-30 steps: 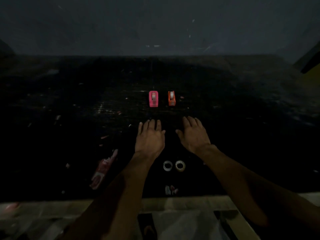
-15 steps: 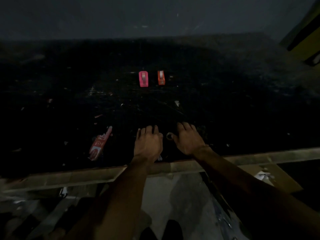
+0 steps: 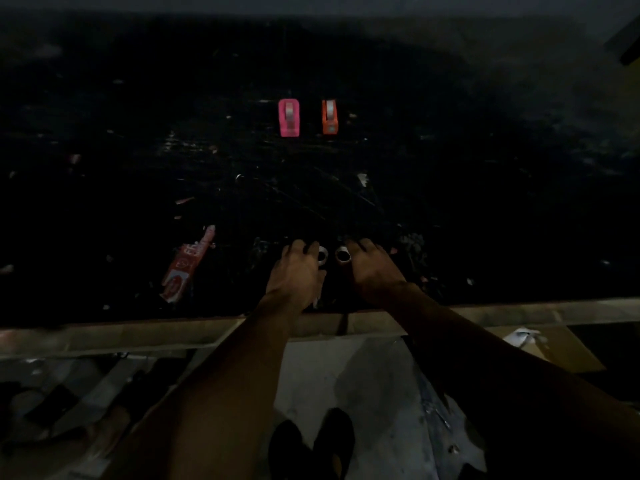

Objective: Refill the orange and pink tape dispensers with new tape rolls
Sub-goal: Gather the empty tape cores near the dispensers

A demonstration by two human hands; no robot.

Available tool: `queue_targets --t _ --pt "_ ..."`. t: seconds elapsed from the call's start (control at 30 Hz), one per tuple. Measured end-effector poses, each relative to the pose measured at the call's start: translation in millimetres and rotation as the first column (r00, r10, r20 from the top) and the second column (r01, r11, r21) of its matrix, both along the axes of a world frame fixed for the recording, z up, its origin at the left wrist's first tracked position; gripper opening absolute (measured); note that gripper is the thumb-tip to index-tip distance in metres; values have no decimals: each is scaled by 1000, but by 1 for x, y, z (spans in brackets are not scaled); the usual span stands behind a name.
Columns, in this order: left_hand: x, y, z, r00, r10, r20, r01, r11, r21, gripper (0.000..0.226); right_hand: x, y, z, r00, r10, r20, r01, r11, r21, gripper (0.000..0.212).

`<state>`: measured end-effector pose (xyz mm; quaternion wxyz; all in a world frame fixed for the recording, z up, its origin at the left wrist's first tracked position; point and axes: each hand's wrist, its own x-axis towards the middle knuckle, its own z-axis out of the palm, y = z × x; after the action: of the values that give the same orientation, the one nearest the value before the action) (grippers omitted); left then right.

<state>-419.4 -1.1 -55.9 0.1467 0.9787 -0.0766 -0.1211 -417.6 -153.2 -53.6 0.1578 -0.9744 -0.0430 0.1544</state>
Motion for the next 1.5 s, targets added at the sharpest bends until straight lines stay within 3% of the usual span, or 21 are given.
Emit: queue_targets --t 0.13,0.4,0.93,1.17,1.5 --pt "9 -2 -7 999 28 -18 -28 1000 -8 56 9 -3 -6 999 41 -28 -42 999 -19 60" --pt "18 -4 8 993 111 32 -111 994 7 41 26 -4 12 998 46 -31 -47 999 -5 48" --pt "171 110 123 935 207 288 -216 976 -2 45 181 96 123 969 66 240 -72 997 15 42" --pt "251 164 123 955 171 241 -181 983 21 45 249 150 121 980 25 199 -27 1000 6 41" --pt "337 189 71 989 136 59 -135 991 -19 43 328 183 84 999 31 19 -30 998 -54 33"
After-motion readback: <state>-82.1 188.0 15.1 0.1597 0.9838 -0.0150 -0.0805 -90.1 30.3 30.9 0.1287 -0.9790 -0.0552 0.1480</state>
